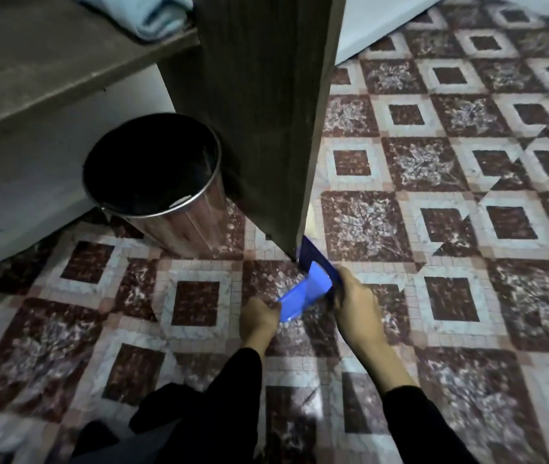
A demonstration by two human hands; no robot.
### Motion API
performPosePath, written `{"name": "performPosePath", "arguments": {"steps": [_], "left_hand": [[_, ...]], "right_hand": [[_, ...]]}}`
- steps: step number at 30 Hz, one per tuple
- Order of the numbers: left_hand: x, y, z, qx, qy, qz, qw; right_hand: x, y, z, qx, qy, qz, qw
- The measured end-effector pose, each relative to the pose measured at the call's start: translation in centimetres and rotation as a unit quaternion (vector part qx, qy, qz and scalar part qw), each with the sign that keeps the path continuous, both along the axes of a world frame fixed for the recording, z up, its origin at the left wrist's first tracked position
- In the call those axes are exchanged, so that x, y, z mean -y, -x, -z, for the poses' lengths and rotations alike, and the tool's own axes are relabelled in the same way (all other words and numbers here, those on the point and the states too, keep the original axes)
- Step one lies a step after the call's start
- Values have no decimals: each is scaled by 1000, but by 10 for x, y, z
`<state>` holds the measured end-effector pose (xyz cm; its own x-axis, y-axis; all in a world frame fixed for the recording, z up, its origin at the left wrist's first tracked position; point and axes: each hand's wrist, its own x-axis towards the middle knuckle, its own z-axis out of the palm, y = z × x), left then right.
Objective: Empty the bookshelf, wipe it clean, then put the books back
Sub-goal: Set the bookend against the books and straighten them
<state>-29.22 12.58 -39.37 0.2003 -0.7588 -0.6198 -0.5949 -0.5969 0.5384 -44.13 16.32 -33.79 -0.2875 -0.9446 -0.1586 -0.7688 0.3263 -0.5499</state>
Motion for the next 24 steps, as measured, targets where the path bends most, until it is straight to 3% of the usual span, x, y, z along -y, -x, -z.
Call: {"name": "performPosePath", "arguments": {"steps": [10,17,21,24], "left_hand": [[-2,12,45,98,22,20,995],[-2,12,50,124,23,53,991],[-6,13,49,104,2,54,993],[-6,13,46,2,-21,30,999]], "right_hand": [[-1,-1,32,25,103,68,992],[1,3,29,6,78,87,993],[-3,14,19,27,65,105,992],[-17,15,4,31,113,106,987]]}}
